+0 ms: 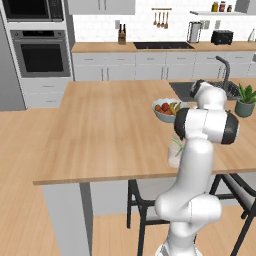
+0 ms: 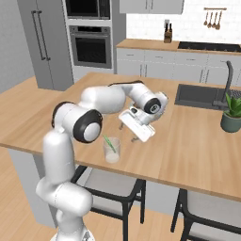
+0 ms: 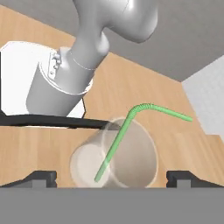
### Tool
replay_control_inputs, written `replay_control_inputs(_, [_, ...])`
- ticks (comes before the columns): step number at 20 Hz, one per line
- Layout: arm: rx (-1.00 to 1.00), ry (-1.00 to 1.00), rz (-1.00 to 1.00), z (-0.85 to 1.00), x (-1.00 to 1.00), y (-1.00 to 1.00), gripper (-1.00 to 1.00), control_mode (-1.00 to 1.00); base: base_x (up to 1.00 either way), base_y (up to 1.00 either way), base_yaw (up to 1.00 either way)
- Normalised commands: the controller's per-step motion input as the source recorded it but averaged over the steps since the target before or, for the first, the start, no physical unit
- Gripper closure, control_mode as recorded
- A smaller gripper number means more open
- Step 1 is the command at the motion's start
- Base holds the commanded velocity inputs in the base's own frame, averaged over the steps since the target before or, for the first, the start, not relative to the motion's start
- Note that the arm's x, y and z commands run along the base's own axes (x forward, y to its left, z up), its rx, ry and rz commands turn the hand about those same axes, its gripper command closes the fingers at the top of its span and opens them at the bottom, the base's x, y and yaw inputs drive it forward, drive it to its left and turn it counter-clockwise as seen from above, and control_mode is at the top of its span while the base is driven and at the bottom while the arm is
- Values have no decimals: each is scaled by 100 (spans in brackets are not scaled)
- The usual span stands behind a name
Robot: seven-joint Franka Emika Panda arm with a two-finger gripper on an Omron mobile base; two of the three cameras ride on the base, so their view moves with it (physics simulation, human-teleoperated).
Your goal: Take a straw from the drawer in front and place it inside the glass cup on the dining counter.
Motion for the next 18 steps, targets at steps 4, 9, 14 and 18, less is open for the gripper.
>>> replay_control_inputs(4, [-2,-20,1,100,-61,31,-100,-100,0,0,0])
replay_control_inputs(9, [-21,-32,0,95,-100,92,-100,-100,0,0,0])
replay_control_inputs(14, [-35,-40,0,61,-100,100,-100,-100,0,0,0])
replay_control_inputs(18, [-41,-41,0,51,-100,100,-100,-100,0,0,0])
